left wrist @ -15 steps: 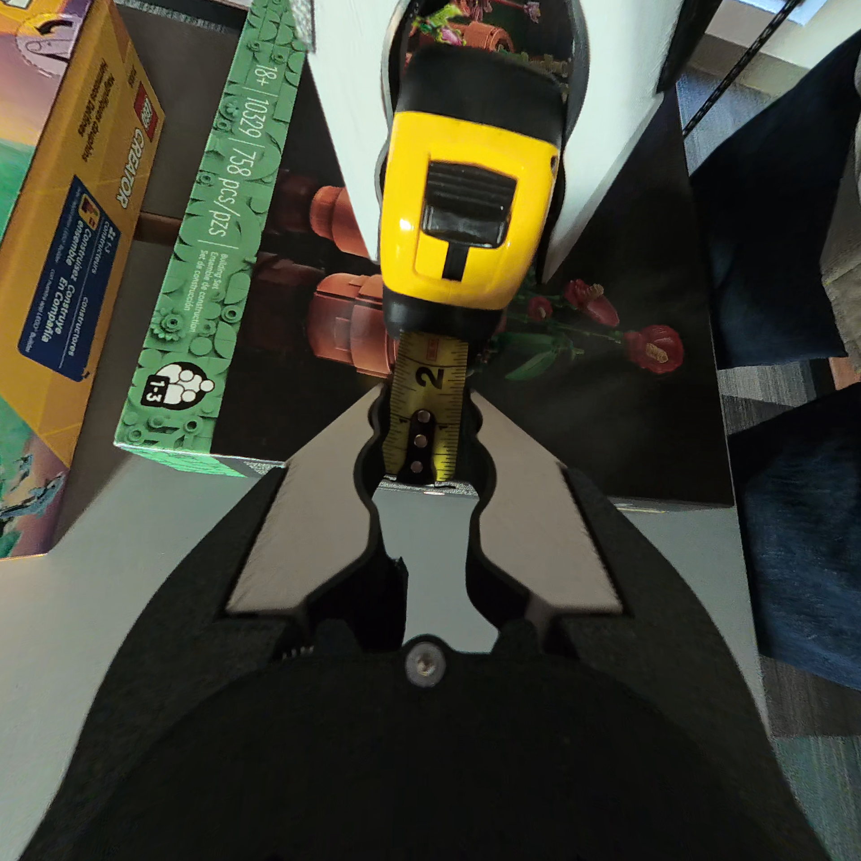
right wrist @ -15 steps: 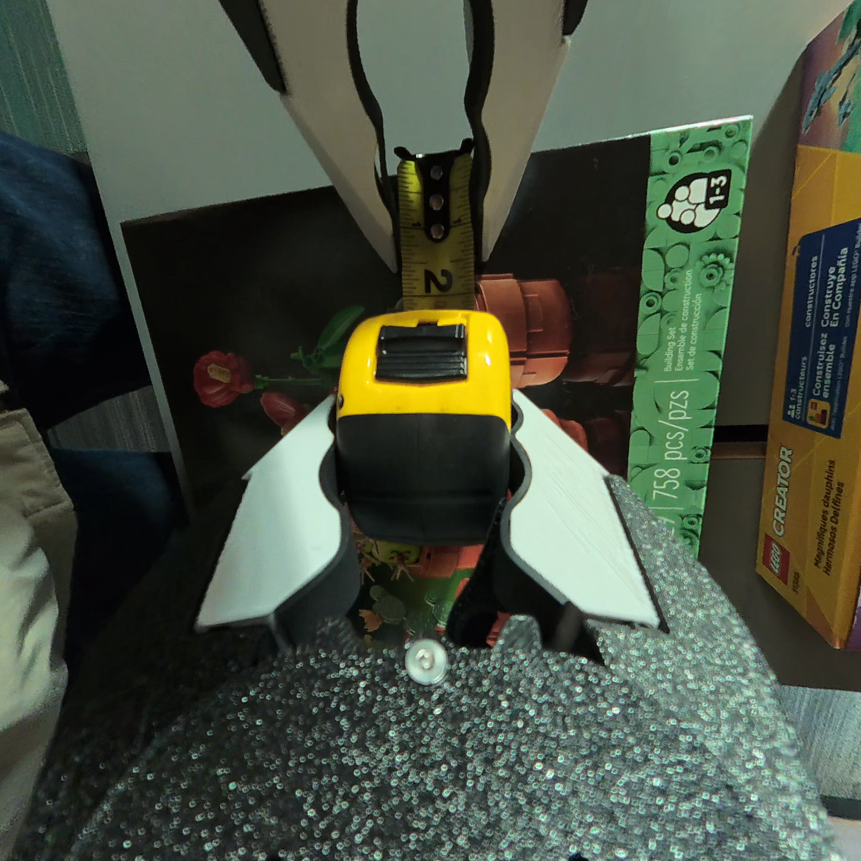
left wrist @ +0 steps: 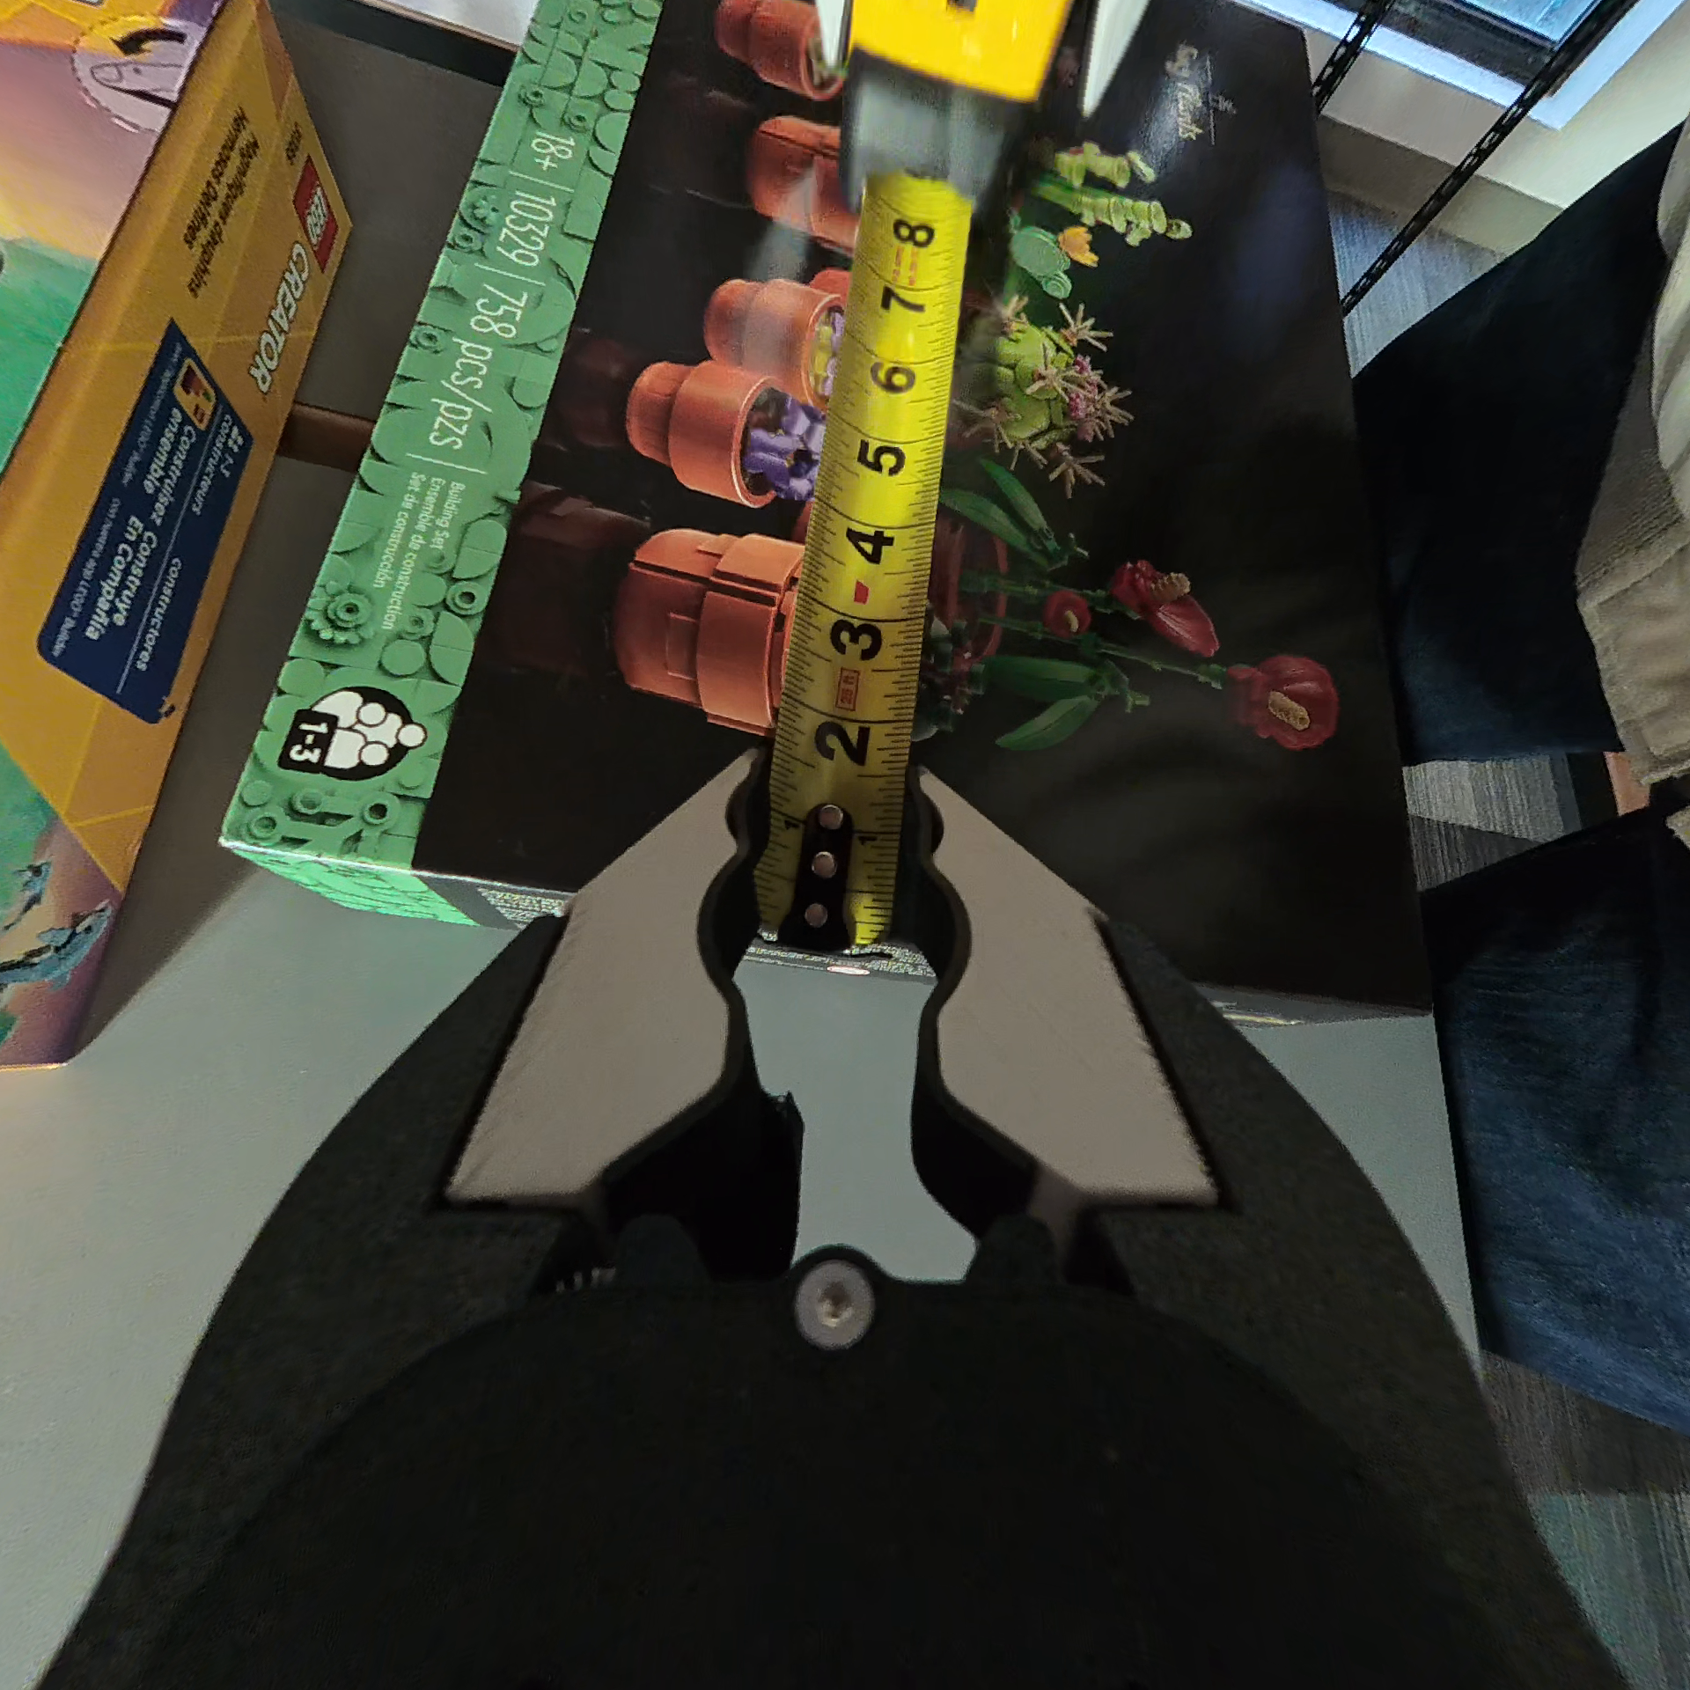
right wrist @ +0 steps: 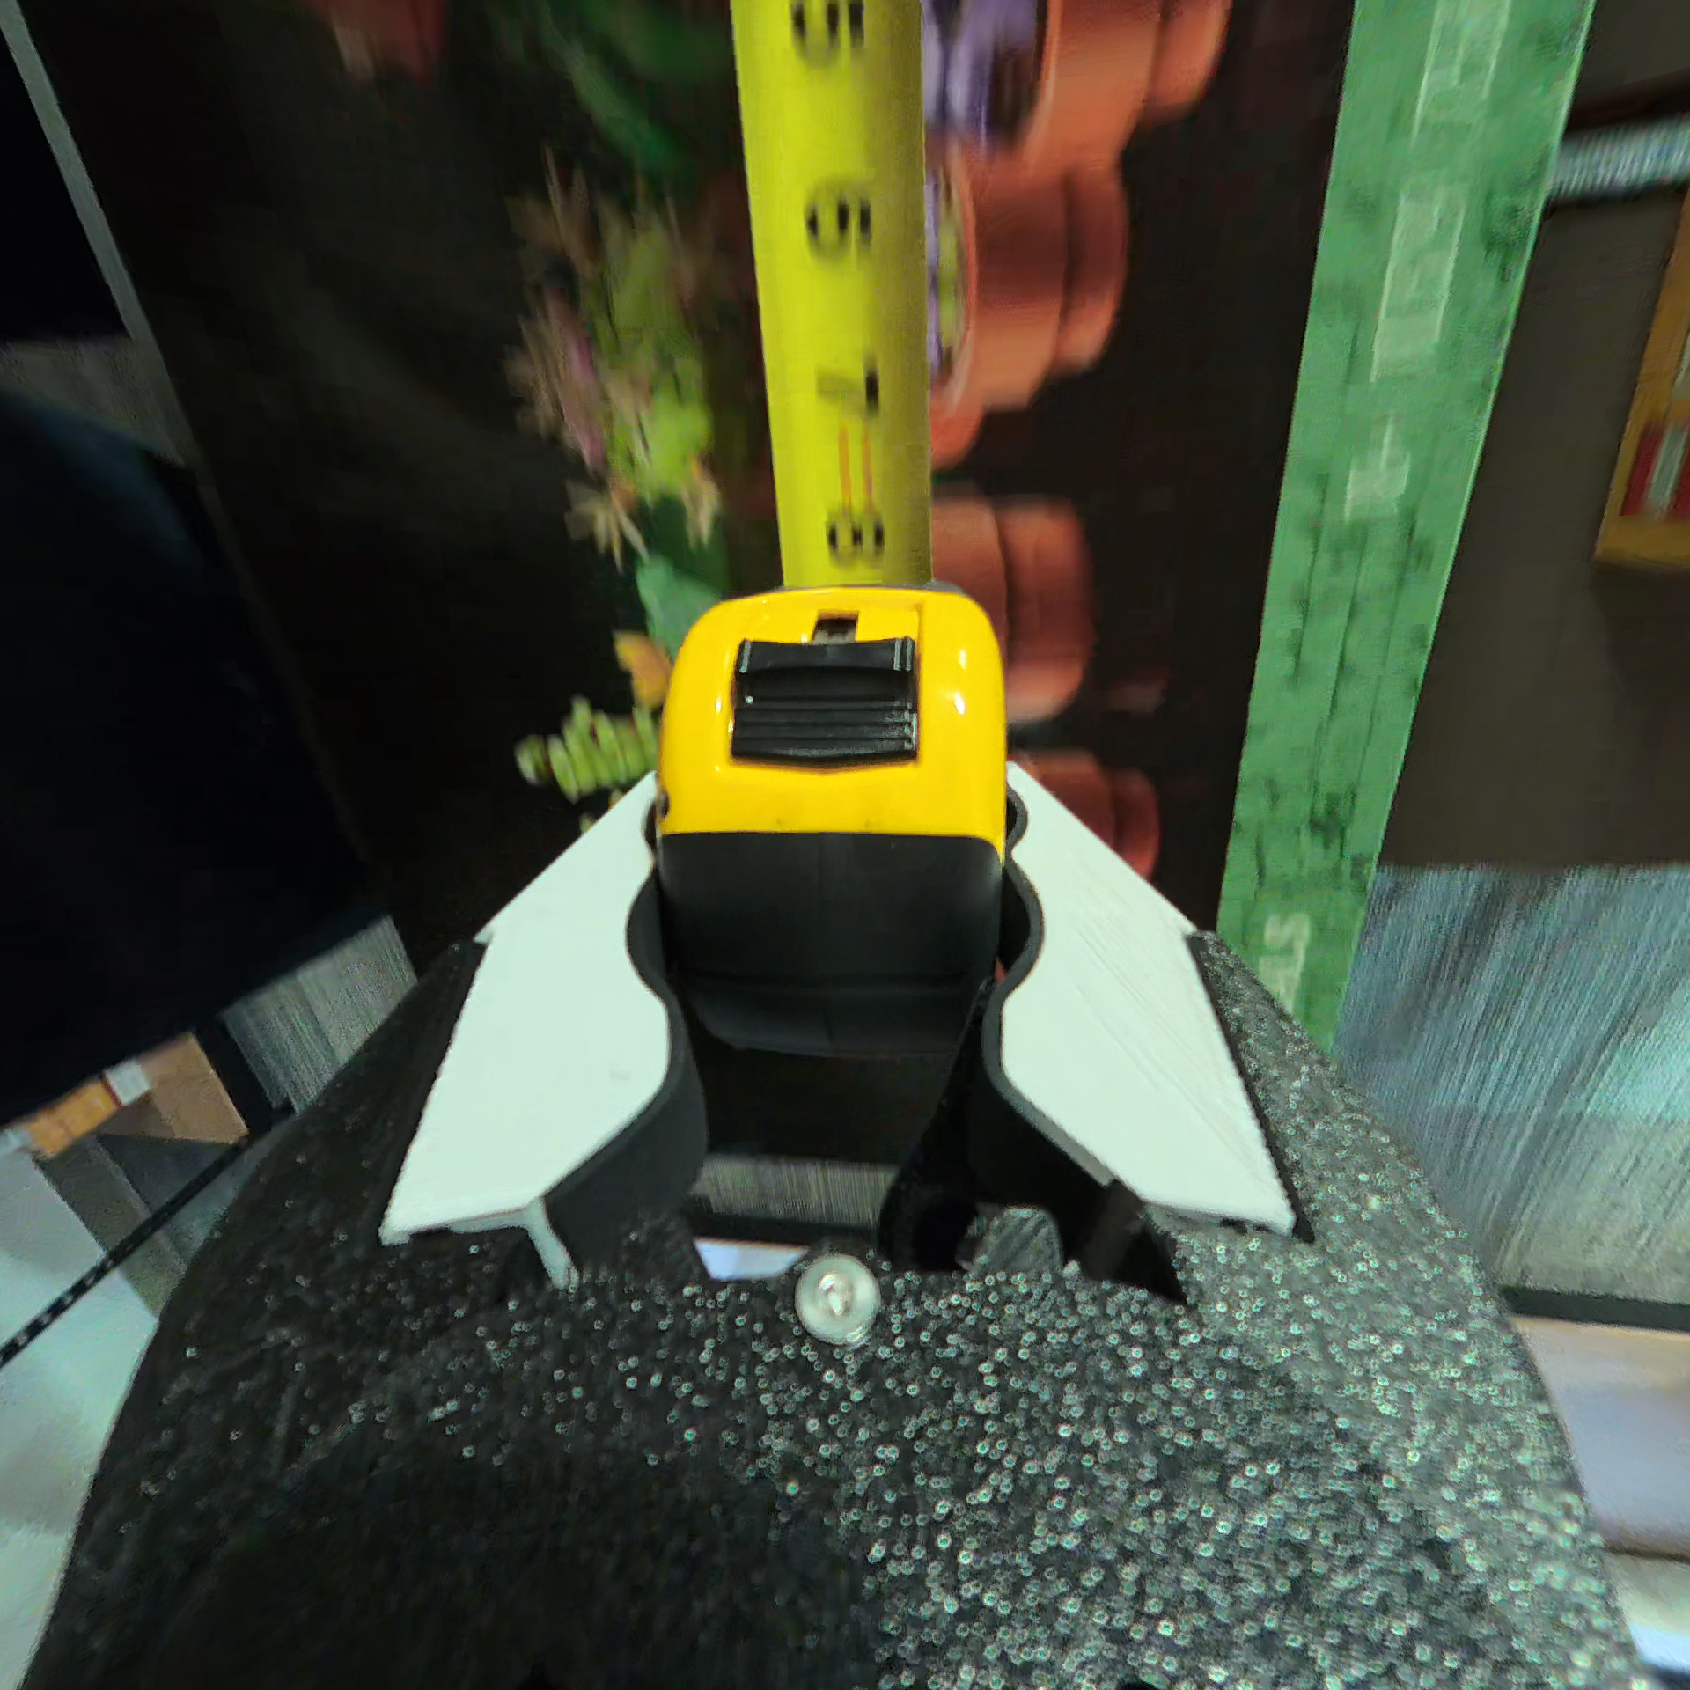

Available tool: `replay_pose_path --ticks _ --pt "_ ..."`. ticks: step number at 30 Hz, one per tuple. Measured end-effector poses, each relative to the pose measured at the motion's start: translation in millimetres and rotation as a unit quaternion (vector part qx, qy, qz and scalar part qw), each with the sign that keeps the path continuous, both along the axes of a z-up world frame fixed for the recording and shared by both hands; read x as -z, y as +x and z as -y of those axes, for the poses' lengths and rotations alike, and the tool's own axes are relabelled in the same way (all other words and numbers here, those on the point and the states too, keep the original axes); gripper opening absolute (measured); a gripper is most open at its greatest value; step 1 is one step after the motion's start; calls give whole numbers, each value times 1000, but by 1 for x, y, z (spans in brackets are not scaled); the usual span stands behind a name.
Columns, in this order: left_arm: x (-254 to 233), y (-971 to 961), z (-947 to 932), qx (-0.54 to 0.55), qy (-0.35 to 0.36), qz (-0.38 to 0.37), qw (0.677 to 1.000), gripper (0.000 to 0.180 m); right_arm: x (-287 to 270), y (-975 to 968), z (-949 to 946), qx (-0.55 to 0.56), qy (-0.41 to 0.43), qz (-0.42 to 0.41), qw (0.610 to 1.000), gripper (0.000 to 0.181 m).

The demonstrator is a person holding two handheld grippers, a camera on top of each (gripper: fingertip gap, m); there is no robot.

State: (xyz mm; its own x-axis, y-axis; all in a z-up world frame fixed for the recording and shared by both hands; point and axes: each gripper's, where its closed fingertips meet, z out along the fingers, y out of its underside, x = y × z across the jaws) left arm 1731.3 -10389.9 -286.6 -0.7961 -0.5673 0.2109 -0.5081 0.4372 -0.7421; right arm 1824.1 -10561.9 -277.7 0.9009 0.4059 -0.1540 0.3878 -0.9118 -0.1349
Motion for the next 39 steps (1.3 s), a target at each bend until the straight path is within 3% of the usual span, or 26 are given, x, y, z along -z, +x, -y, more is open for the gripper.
replay_pose_path --ticks 5,23,39 --pt "0 1 0 -7 -4 -9 1000 29 -2 47 79 -6 -32 17 999 67" --pt "0 1 1 -33 25 -39 998 28 4 96 170 -9 -18 4 1000 67" --pt "-1 -25 -44 -49 52 -72 995 28 7 57 104 1 27 -36 999 67"
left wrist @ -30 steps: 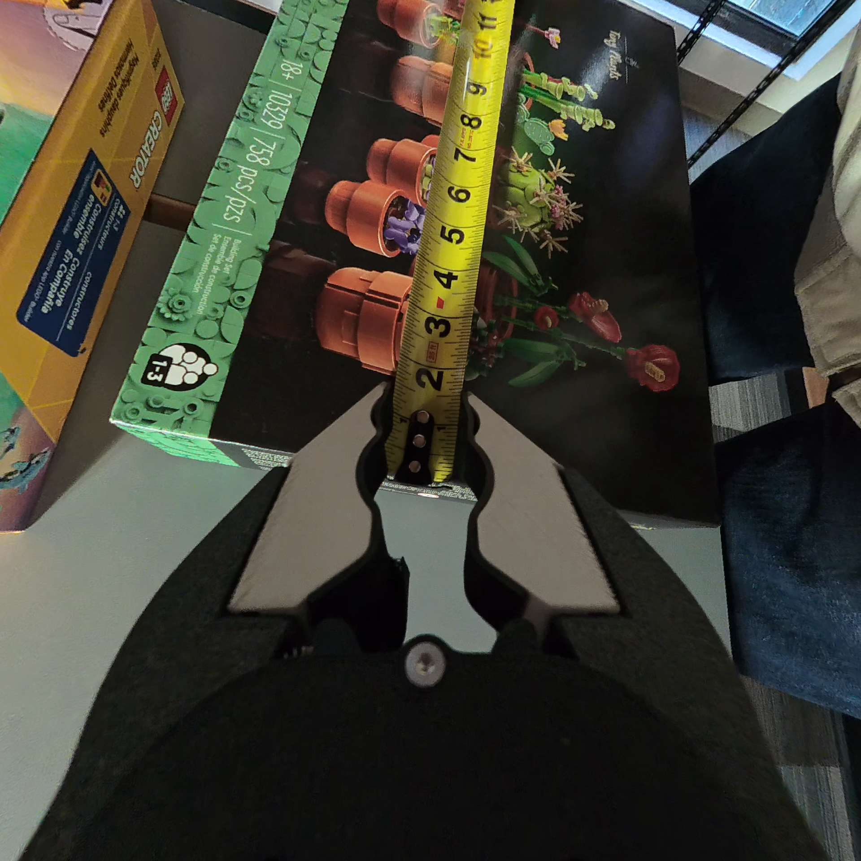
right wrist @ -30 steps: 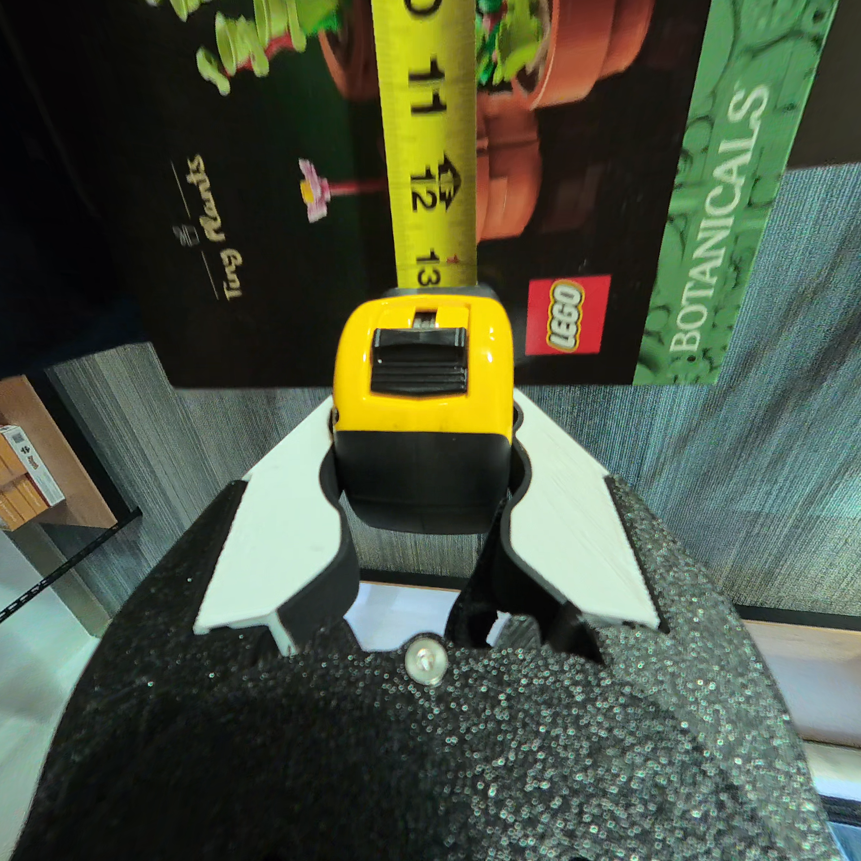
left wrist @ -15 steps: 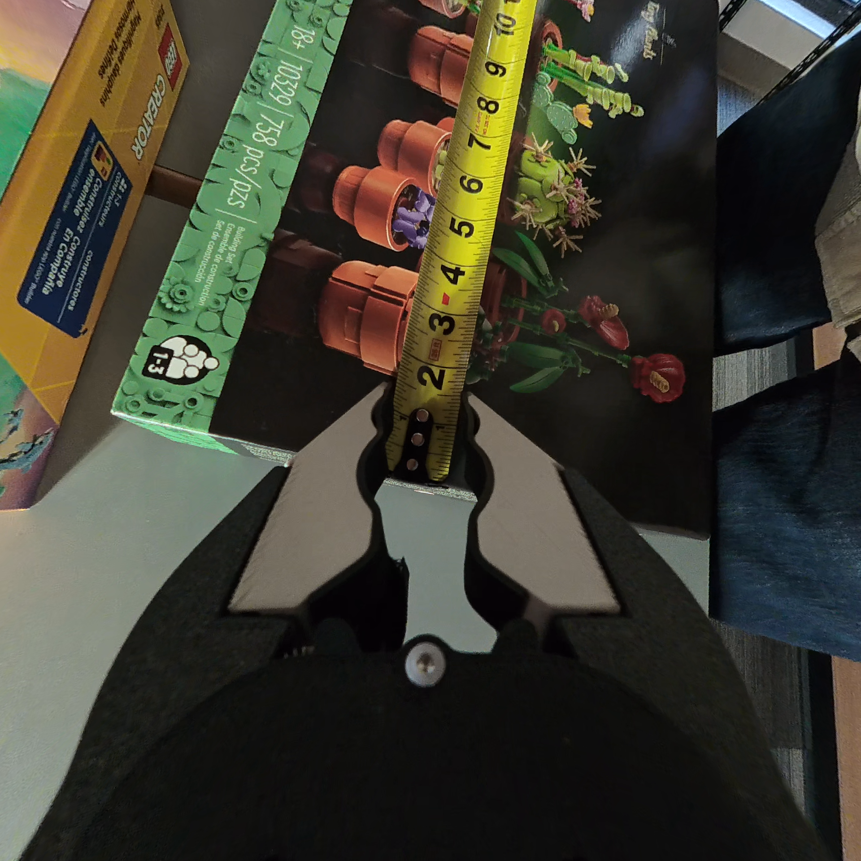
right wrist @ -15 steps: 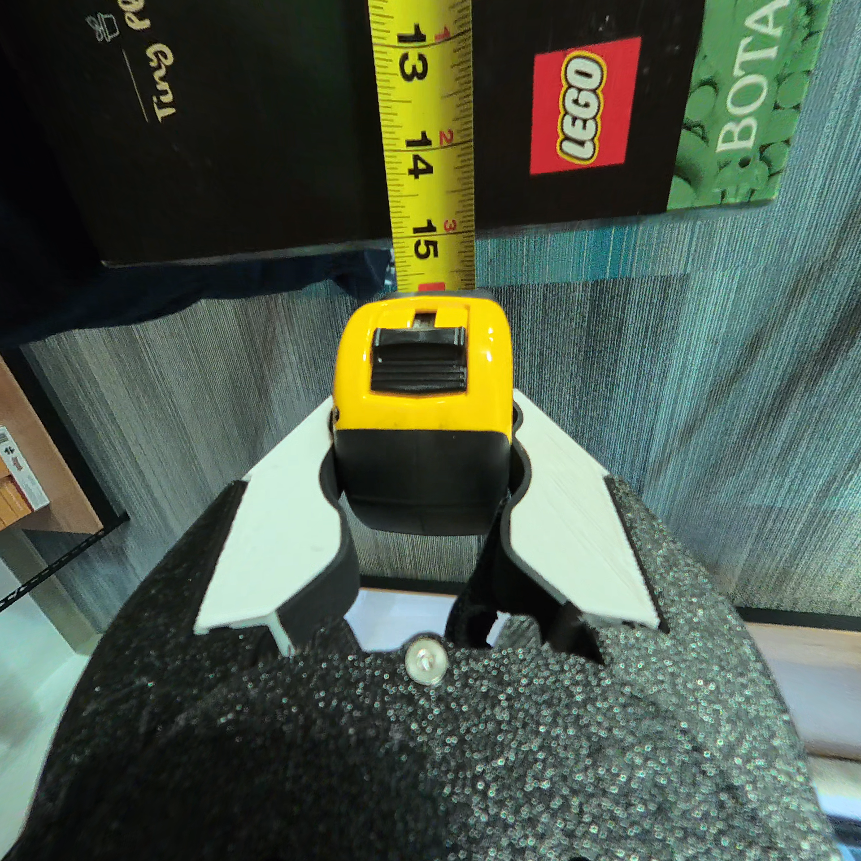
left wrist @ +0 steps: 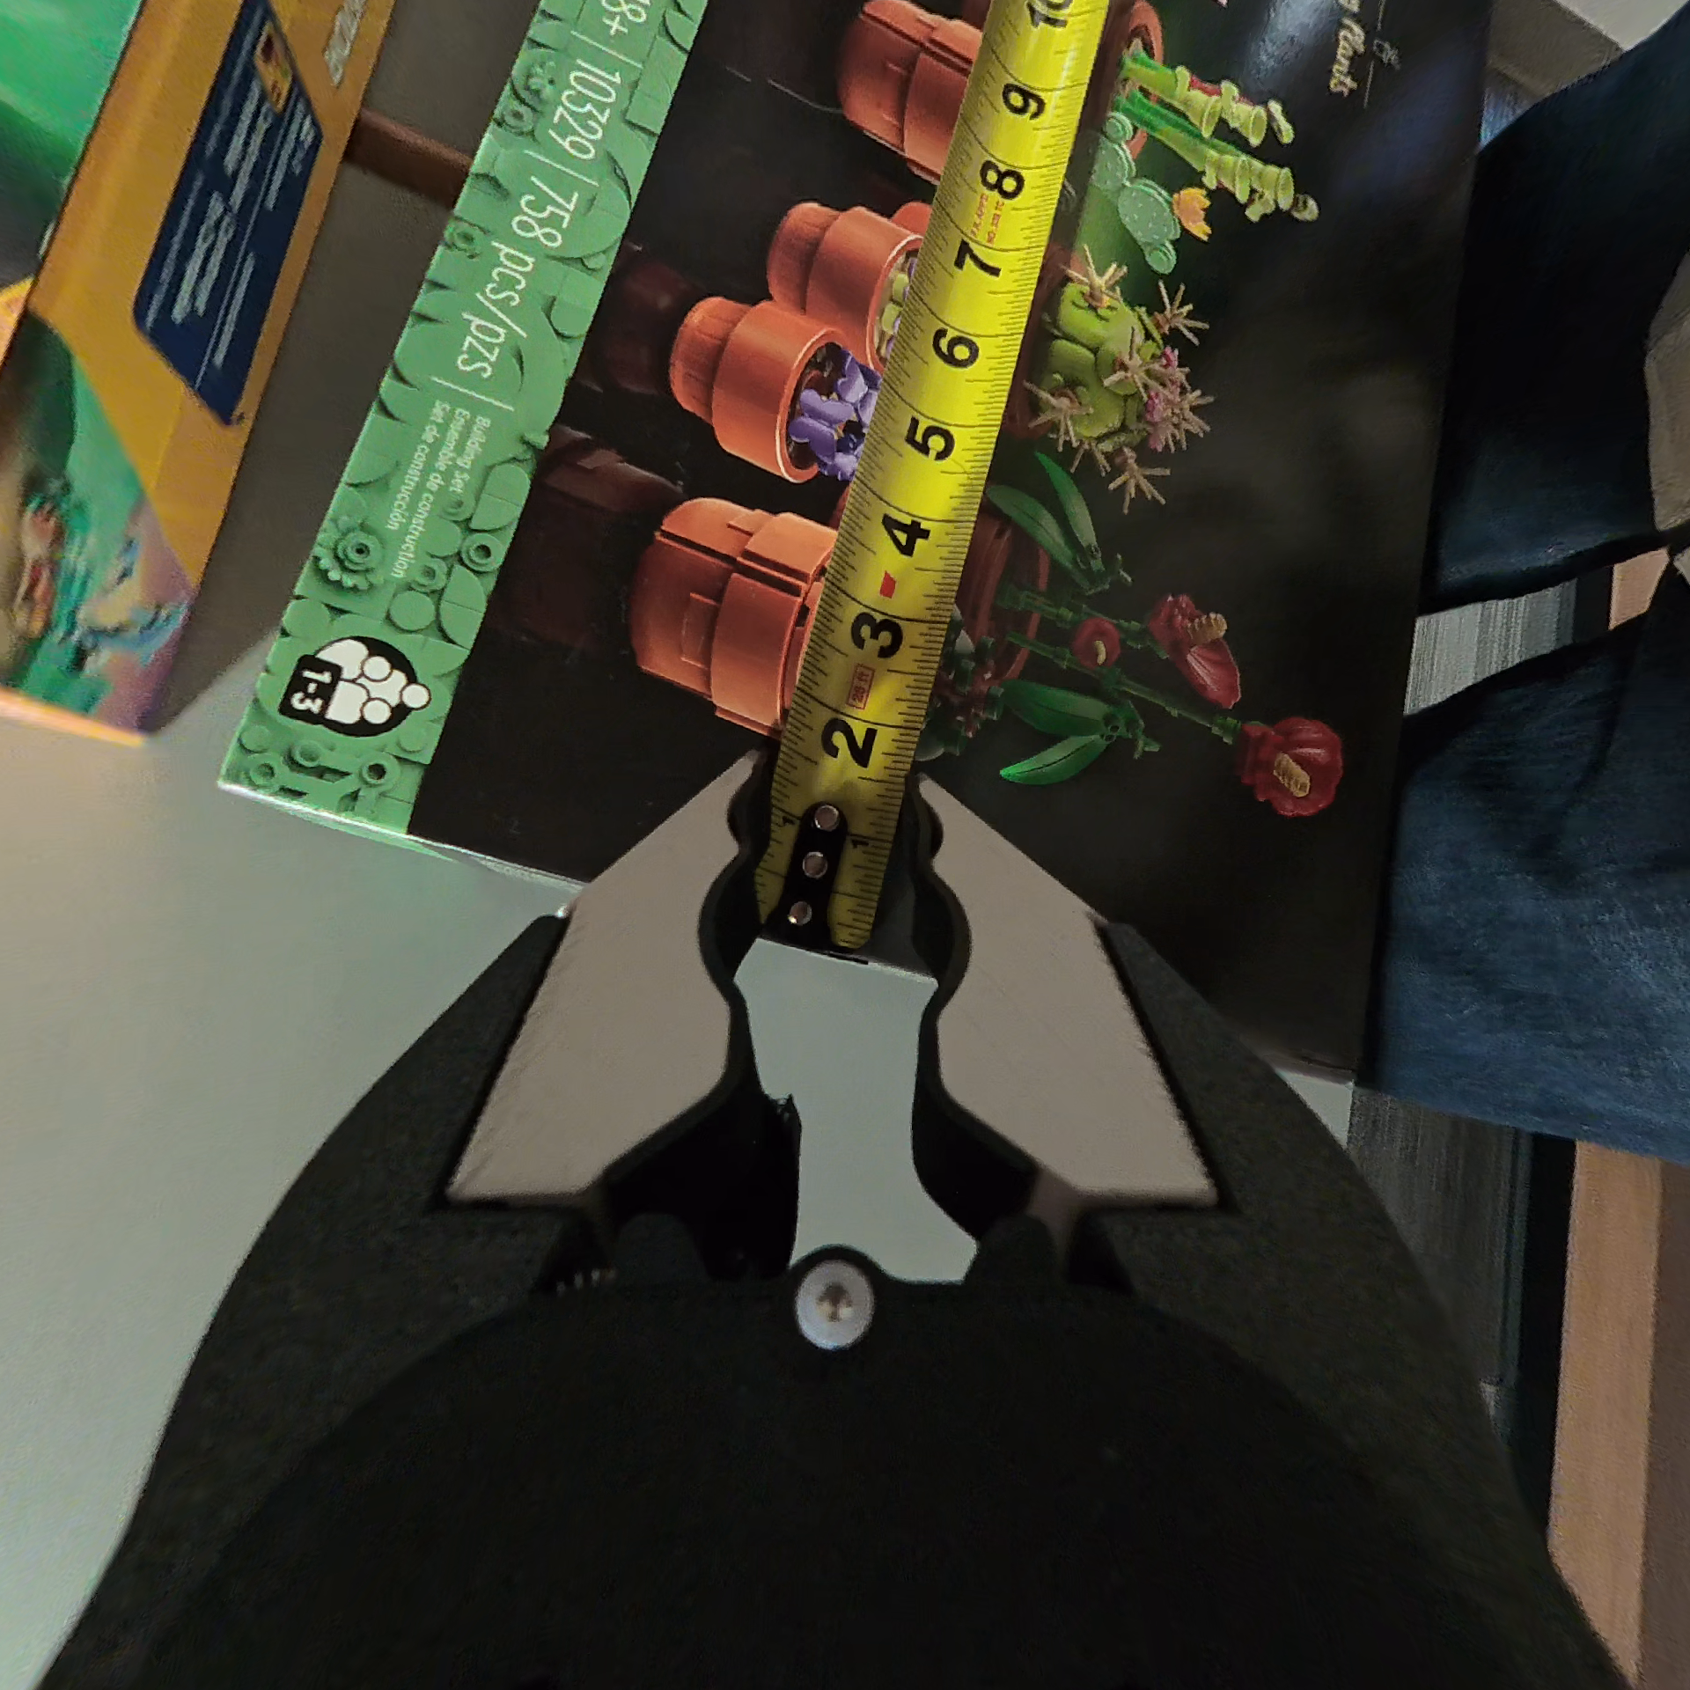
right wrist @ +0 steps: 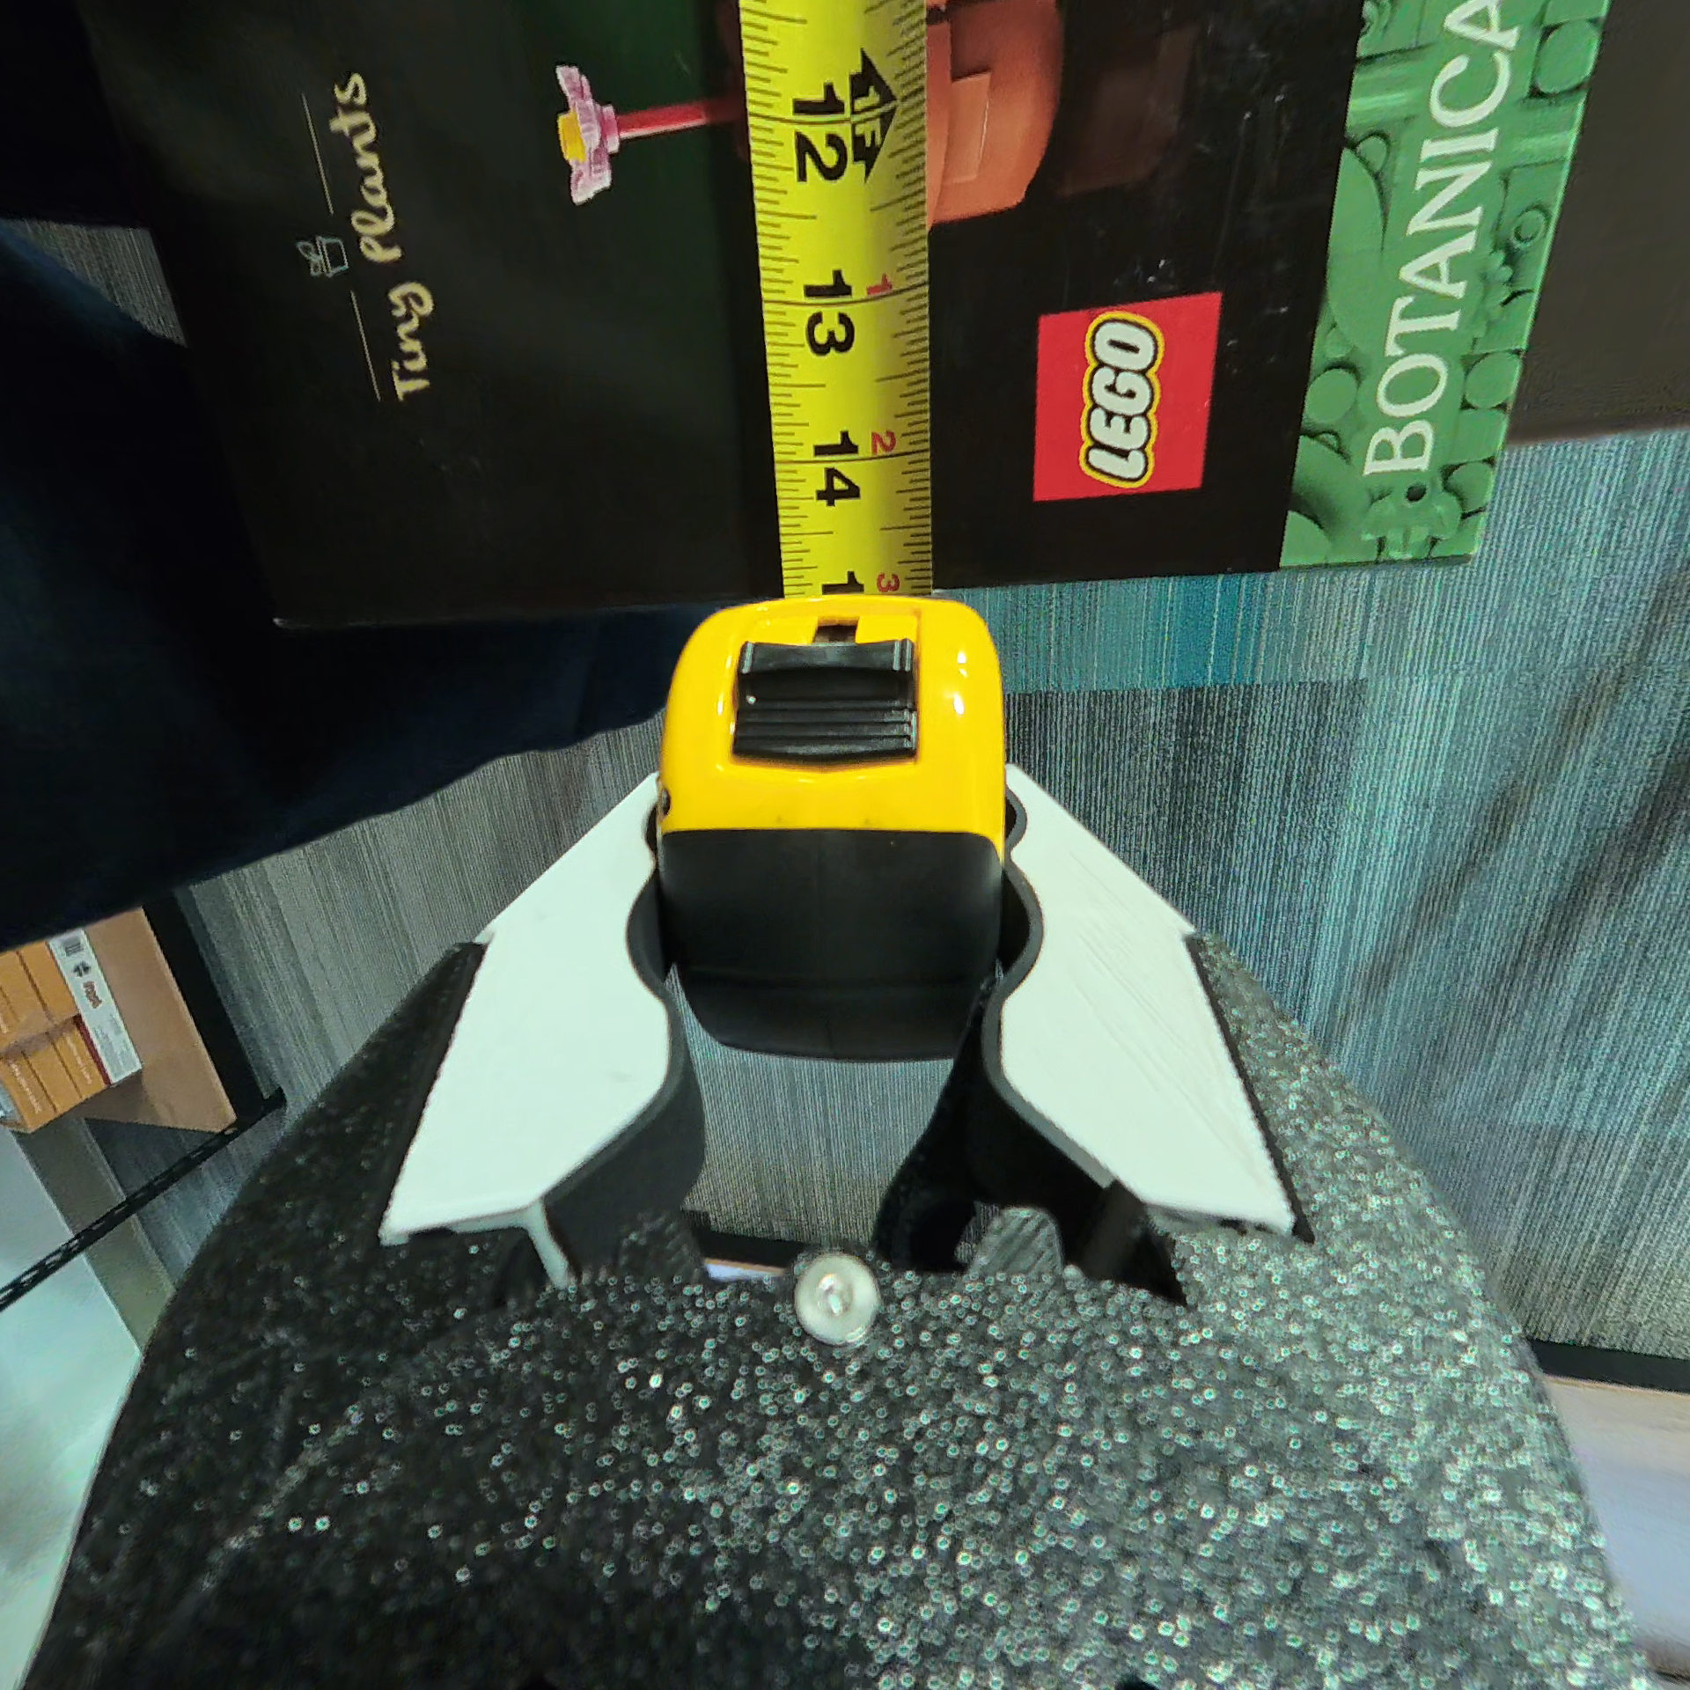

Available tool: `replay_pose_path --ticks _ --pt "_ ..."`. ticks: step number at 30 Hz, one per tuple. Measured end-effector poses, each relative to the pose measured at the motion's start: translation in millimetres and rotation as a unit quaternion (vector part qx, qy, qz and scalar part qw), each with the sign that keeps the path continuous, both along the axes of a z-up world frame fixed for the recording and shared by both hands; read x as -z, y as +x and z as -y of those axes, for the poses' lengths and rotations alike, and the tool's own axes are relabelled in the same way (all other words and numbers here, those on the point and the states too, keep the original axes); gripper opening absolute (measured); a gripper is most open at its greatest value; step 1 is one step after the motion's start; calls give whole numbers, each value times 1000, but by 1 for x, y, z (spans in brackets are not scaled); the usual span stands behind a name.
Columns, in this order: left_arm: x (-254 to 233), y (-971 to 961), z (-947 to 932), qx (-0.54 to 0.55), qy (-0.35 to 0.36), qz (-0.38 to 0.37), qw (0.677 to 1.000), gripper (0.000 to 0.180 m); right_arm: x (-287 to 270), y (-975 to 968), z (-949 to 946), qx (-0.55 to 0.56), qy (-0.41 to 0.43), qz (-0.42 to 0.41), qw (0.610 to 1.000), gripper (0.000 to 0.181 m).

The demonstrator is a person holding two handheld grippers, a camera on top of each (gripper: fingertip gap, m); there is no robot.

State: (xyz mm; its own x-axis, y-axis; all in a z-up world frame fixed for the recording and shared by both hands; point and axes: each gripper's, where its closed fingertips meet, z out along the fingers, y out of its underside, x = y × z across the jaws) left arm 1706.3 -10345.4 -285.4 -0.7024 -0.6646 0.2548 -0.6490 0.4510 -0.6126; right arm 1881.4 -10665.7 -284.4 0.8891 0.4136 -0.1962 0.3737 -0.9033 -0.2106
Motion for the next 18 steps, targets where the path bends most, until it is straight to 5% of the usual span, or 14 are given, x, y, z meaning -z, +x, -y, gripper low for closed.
replay_pose_path --ticks 18 --pt "-5 -37 -58 -15 -25 -34 999 30 6 -38 -67 -8 -24 10 1000 67"
